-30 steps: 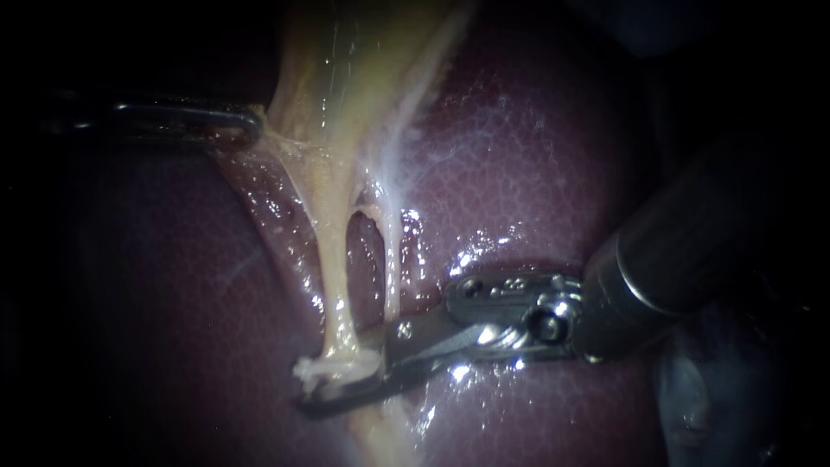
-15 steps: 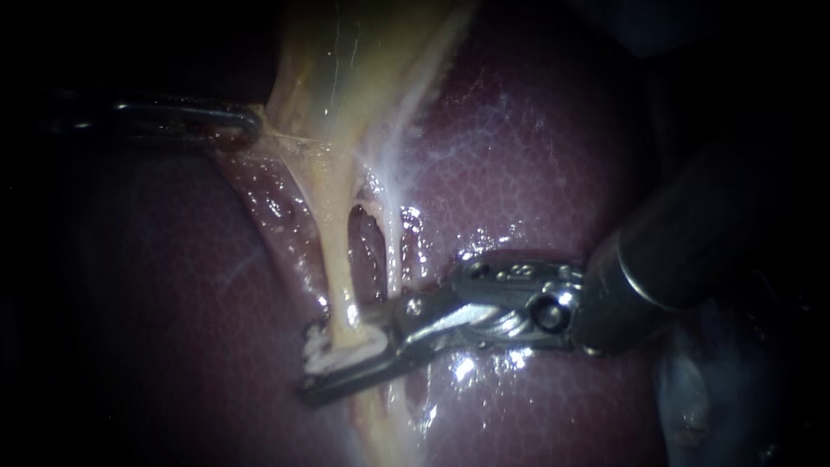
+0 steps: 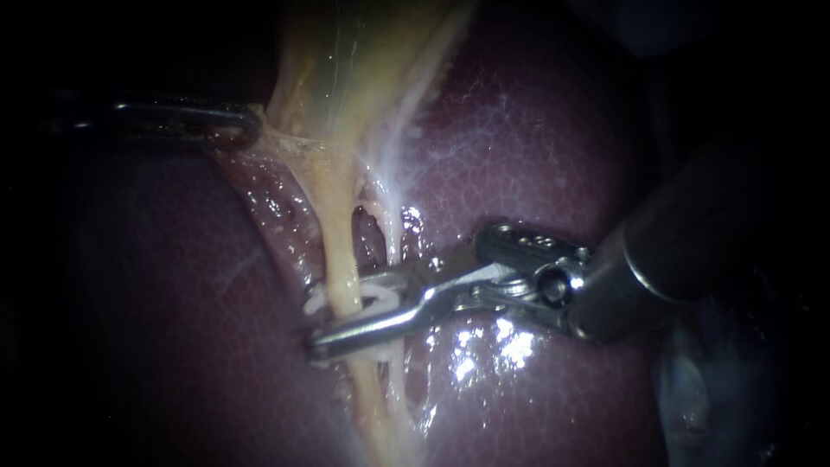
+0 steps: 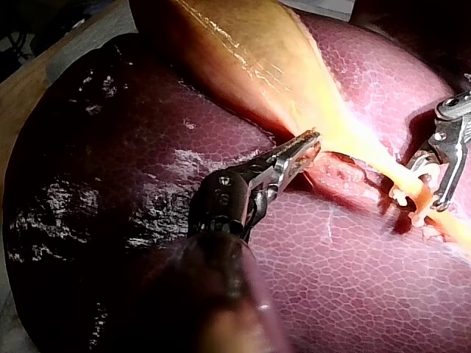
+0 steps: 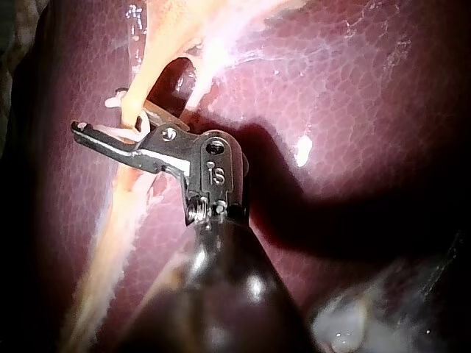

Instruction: Clipping second clip left tube

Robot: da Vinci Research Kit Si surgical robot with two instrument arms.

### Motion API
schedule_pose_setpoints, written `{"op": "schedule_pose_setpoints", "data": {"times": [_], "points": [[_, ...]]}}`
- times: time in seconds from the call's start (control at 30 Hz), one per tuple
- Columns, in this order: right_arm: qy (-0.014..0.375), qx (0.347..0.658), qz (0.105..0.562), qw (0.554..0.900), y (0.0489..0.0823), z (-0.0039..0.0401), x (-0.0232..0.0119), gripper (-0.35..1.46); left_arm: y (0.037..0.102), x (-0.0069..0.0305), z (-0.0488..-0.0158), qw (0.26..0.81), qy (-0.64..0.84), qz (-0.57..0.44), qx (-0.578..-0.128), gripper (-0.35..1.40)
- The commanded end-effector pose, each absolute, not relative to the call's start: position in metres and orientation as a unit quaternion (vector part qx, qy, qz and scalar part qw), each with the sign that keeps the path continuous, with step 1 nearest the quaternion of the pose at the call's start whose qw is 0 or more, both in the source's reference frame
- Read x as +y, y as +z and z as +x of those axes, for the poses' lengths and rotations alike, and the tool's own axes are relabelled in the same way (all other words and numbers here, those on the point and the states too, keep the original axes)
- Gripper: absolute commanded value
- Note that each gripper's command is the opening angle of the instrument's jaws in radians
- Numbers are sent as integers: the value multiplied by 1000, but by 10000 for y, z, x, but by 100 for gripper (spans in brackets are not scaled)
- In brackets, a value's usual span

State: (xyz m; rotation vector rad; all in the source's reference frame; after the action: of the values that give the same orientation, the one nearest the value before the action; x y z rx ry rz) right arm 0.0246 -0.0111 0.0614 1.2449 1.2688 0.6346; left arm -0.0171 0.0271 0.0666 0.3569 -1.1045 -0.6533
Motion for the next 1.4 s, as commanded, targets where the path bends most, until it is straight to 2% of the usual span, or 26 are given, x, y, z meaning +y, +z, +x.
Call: {"op": "schedule_pose_setpoints", "data": {"times": [0.03, 0.2, 0.6, 0.9, 0.97, 1.03, 1.4], "points": [[273, 545, 541, 579, 613, 247, -113, 49, 667, 271, -172, 786, -303, 166, -512, -35], [274, 544, 573, 549, 604, 252, -124, 49, 667, 271, -171, 786, -303, 166, -512, -35], [270, 545, 576, 546, 595, 254, -130, 42, 667, 271, -171, 786, -303, 166, -512, -35], [279, 549, 569, 544, 598, 253, -128, 16, 666, 271, -171, 786, -303, 166, -512, -35], [282, 550, 568, 544, 598, 253, -128, 3, 666, 271, -171, 786, -303, 166, -512, -35], [286, 551, 565, 544, 598, 252, -128, -33, 666, 271, -171, 786, -303, 166, -512, -35], [288, 551, 563, 544, 599, 251, -127, -35, 666, 271, -171, 786, -303, 166, -512, -35]]}}
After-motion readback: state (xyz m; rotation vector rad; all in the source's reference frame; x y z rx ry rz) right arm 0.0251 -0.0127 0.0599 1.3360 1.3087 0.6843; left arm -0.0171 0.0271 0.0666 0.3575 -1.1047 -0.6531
